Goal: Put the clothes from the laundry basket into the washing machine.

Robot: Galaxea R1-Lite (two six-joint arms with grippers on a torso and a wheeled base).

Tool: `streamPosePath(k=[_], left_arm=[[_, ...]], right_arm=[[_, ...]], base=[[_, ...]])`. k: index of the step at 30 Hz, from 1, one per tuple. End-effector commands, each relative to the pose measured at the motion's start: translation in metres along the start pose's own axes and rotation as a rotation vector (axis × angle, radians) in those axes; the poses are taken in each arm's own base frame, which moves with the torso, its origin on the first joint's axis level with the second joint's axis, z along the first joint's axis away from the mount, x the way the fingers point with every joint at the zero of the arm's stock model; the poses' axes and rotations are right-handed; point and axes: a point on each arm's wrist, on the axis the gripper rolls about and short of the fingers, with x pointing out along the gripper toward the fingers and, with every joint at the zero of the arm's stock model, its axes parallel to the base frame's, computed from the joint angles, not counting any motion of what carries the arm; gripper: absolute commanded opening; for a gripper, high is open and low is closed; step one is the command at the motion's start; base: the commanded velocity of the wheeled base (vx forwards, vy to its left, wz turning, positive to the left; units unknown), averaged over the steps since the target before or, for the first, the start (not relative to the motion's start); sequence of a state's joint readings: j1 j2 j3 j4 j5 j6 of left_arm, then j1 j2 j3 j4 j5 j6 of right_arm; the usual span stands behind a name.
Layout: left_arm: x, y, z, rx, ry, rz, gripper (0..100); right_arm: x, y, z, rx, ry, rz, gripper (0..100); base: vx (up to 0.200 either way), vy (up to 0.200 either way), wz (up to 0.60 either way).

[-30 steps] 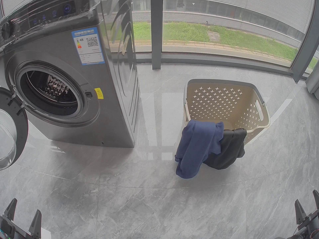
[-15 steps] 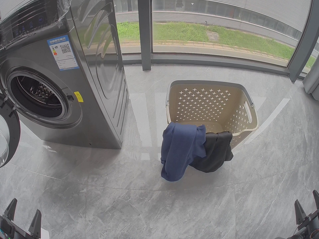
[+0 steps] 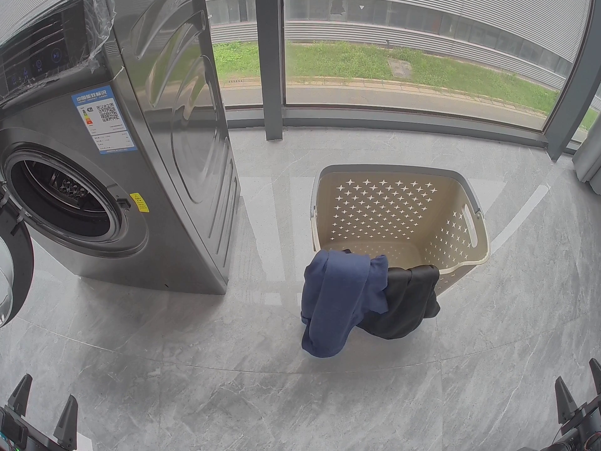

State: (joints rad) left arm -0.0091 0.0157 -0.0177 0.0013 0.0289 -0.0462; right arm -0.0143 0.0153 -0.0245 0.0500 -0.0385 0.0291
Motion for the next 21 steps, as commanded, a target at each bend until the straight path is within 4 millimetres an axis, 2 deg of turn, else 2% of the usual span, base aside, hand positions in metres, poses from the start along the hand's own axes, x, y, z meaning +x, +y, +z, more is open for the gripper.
streamPosePath(k=[1, 8, 21], left_arm=[[0.0002, 0.0002, -0.0052, 0.0, 0.004, 0.0, 100], [0.0002, 0.0002, -0.0052, 0.002, 0.004, 0.0, 100], [0.0002, 0.0002, -0.0052, 0.002, 0.004, 0.0, 100]], right_arm=[[-0.0008, 0.0, -0.0003, 0.0, -0.01, 0.001, 100], [-0.0008, -0.0001, -0.0005, -0.003, -0.009, -0.002, 100], [-0.0006, 0.0, -0.0012, -0.006, -0.007, -0.001, 100]], base=[[0.0, -0.2, 0.0], [0.0, -0.2, 0.0], [0.0, 0.0, 0.0]])
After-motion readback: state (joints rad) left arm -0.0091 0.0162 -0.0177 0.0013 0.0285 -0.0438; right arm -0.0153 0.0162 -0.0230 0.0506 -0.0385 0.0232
